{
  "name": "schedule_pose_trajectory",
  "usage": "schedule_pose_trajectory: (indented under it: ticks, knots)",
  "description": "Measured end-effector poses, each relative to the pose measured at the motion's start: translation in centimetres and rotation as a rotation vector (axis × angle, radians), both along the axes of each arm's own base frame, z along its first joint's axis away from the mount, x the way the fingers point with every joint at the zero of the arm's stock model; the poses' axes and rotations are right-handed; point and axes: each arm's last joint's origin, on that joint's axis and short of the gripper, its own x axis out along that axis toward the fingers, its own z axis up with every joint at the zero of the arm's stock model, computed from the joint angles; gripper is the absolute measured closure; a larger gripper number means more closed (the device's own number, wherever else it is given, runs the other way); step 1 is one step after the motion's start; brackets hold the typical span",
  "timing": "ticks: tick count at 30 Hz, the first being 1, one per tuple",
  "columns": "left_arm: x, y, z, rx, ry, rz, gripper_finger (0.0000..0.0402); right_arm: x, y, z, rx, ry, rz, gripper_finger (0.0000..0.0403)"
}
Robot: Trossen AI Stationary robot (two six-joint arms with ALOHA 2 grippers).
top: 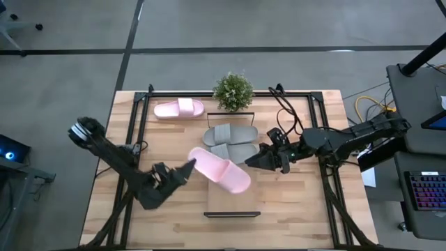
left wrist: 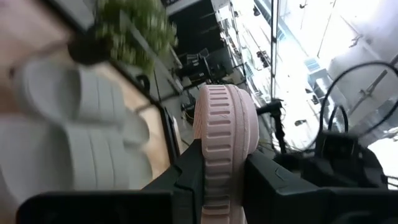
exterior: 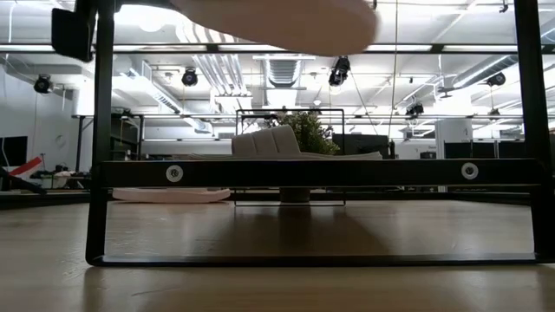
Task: Pick and place slides into the shelf
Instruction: Put the bottom pink slide on the shelf
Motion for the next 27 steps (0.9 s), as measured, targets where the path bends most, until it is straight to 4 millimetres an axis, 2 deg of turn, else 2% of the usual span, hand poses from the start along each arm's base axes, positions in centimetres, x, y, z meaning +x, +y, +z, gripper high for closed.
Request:
schedule_pose_trajectory:
  ticks: [7,12,20,27]
  knots:
    - [-2.3,2.8,2.6,0.046,0.053,0.027,0.0347,0.0,0.0,-0.3,0.015,0.028,-0.016,0.0255]
    - [-3.3,4.2,3.6,0.051,0.060,0.045,0.0347,0.0,0.0,-0.5,0.017,0.057,-0.017,0.0255]
    - [-4.8,6.8,6.4,0.053,0.066,0.095,0.0347,0.1,0.0,-1.3,0.042,0.139,-0.021,0.0240]
    - [-5.7,7.5,8.3,0.053,0.052,0.077,0.0347,0.1,-0.5,-2.4,0.066,0.175,-0.095,0.0214]
